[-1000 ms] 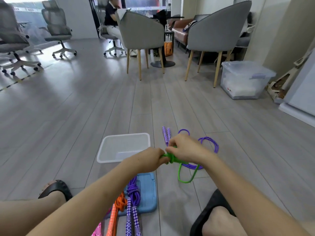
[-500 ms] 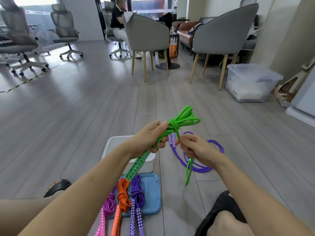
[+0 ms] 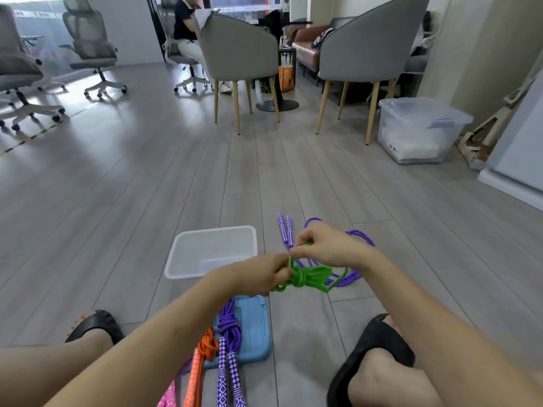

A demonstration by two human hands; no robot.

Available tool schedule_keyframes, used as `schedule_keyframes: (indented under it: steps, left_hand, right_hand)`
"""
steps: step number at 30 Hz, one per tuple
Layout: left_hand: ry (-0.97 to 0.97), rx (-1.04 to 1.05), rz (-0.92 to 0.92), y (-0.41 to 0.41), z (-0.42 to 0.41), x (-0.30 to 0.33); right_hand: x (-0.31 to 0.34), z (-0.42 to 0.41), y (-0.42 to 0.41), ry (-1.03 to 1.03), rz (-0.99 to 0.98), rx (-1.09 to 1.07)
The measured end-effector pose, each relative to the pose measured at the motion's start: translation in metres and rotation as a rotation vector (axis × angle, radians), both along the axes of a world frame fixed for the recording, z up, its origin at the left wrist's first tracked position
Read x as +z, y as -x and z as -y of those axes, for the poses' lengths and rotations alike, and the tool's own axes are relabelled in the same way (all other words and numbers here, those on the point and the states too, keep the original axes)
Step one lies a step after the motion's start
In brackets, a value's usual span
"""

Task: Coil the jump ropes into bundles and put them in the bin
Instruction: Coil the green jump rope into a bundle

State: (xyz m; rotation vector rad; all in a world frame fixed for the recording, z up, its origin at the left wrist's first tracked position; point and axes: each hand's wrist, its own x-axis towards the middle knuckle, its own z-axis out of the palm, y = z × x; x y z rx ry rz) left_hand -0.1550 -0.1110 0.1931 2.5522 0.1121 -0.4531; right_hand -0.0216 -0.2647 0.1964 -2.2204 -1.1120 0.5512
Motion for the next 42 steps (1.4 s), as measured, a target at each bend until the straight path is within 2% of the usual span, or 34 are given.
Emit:
schedule_keyframes:
  steps: [2, 5, 7, 10, 13, 16, 19, 21, 23, 25, 27, 30, 34, 37, 39, 42]
  left_hand:
    - [-0.031, 0.147, 0.105, -0.003, -0.009, -0.012]
    - [0.237, 0.487, 0.24, -0.007, -0.02, -0.012]
    - [0.431, 0.628, 0.332, -0.01, -0.025, -0.003]
    - [0.694, 0.723, 0.428, -0.012, -0.029, 0.018]
    - [0.895, 0.637, 0.436, -0.008, -0.028, 0.042]
    - [1.046, 0.442, 0.331, -0.001, -0.02, 0.054]
    - [1.115, 0.292, 0.198, 0.007, -0.019, 0.059]
    - [1.063, 0.189, 0.074, 0.011, -0.022, 0.058]
    - [0.901, 0.101, -0.065, 0.014, -0.023, 0.053]
    - [0.723, 0.053, -0.192, 0.016, -0.021, 0.045]
    - [0.556, 0.052, -0.235, 0.014, -0.017, 0.038]
    - [0.29, 0.126, -0.088, 0.008, -0.017, 0.026]
    - [0.071, 0.266, 0.305, -0.002, -0.018, 0.005]
    - [0.196, 0.473, 0.486, -0.007, -0.021, -0.001]
    - [0.273, 0.546, 0.52, -0.009, -0.025, 0.001]
    - [0.289, 0.577, 0.551, -0.011, -0.026, 0.004]
  right_hand:
    - [0.0, -0.01, 0.013, -0.008, 0.118, -0.03]
    - [-0.001, -0.019, 0.022, -0.113, 0.159, -0.109]
    - [0.002, -0.019, 0.027, -0.255, 0.068, -0.158]
    - [0.005, -0.015, 0.027, -0.407, -0.177, -0.165]
    - [-0.004, -0.008, 0.017, -0.489, -0.35, -0.141]
    - [-0.012, 0.0, 0.004, -0.486, -0.485, -0.101]
    - [-0.012, 0.011, -0.002, -0.43, -0.567, 0.013]
    - [-0.009, 0.021, -0.005, -0.377, -0.505, 0.062]
    - [-0.007, 0.028, -0.01, -0.303, -0.361, 0.138]
    - [-0.004, 0.029, -0.013, -0.164, -0.319, 0.158]
    - [0.0, 0.026, -0.017, -0.058, -0.236, 0.125]
    - [0.006, 0.016, -0.015, -0.042, -0.043, 0.035]
    - [0.013, -0.003, -0.001, -0.123, 0.167, -0.086]
    - [0.017, -0.009, 0.004, -0.232, 0.185, -0.177]
    - [0.019, -0.007, 0.003, -0.291, 0.154, -0.229]
    - [0.017, -0.007, 0.007, -0.345, 0.106, -0.251]
